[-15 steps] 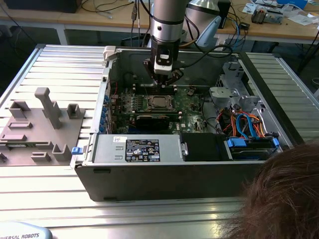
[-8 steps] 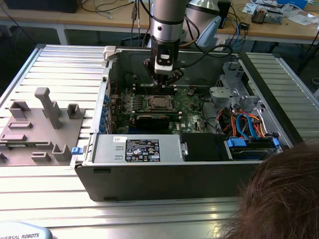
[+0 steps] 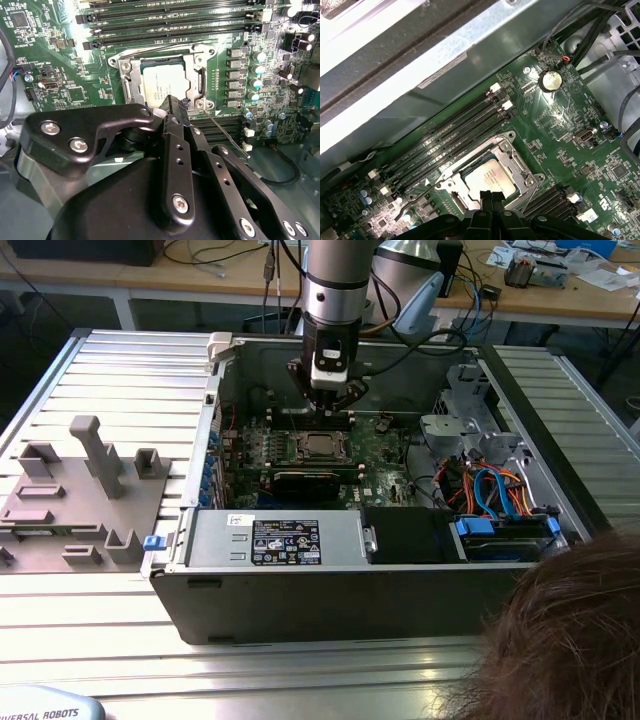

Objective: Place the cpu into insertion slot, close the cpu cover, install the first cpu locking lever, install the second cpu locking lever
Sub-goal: 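Install the first cpu locking lever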

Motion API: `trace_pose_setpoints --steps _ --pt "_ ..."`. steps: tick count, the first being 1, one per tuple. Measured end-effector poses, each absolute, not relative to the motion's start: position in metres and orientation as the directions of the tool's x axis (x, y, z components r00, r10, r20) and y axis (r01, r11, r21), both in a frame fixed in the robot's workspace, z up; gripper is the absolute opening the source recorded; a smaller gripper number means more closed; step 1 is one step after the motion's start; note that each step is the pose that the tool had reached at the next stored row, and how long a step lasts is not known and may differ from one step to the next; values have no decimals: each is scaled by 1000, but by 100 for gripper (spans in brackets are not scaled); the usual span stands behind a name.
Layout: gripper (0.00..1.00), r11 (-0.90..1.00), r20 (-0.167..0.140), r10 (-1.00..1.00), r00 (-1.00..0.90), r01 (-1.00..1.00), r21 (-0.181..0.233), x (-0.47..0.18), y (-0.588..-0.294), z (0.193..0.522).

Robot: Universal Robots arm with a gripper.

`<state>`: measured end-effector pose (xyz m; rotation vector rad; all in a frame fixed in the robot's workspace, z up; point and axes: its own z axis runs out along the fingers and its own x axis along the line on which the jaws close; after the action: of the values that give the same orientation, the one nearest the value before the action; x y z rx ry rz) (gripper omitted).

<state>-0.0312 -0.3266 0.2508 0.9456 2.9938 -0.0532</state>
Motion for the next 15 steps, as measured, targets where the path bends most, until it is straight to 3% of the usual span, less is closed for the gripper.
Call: trace_pose_setpoints --steps 15 --pt "11 831 -12 555 -832 555 -32 -31 -327 251"
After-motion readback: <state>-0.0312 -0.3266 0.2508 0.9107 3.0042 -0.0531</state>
